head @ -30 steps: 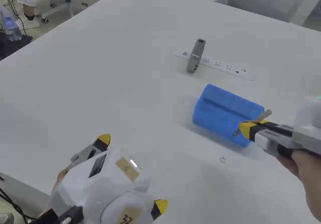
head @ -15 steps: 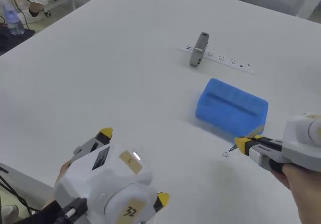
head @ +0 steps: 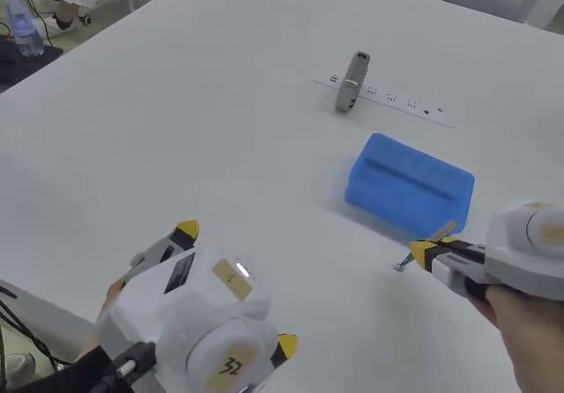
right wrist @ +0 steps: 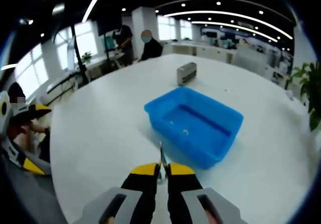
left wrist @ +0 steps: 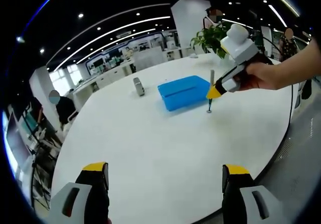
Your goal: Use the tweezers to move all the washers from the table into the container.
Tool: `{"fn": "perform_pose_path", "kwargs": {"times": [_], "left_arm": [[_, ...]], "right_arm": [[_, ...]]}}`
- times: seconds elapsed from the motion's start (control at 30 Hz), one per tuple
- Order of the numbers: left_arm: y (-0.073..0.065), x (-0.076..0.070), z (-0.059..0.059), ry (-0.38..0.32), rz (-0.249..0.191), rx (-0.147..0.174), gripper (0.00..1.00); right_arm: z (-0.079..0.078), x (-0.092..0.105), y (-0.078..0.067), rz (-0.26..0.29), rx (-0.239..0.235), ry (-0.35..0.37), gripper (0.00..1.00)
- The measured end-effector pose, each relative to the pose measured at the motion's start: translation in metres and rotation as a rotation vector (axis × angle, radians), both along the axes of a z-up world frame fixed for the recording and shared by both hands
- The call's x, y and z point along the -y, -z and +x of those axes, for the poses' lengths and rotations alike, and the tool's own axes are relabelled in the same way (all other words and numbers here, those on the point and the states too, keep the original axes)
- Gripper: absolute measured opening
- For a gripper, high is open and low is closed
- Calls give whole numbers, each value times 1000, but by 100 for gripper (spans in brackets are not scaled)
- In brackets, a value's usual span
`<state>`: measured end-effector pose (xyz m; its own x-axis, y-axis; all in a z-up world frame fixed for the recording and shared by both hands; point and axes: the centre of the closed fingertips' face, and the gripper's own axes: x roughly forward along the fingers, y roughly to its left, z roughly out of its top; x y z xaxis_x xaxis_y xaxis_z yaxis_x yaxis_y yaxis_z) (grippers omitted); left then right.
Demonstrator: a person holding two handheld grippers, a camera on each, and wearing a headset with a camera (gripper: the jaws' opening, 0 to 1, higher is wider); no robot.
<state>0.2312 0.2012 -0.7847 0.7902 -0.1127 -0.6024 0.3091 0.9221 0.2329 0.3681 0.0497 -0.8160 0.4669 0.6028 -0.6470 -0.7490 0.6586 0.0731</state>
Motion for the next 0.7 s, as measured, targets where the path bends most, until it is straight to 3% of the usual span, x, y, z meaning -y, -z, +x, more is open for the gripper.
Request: {"fn": "perform_pose_path", "kwargs": {"times": [0.1,0.33,0.7], "left_arm": [[0,0,0,2,0,1,96],[-1,1,0,5,-1,6,96],[-1,1,0,6,-2,6,96]], "right_arm": [[0,1,1,4,18,-2,3],[1,5,1,39,-10,46,2],[5,7,2,-16,-24,35,2]]}}
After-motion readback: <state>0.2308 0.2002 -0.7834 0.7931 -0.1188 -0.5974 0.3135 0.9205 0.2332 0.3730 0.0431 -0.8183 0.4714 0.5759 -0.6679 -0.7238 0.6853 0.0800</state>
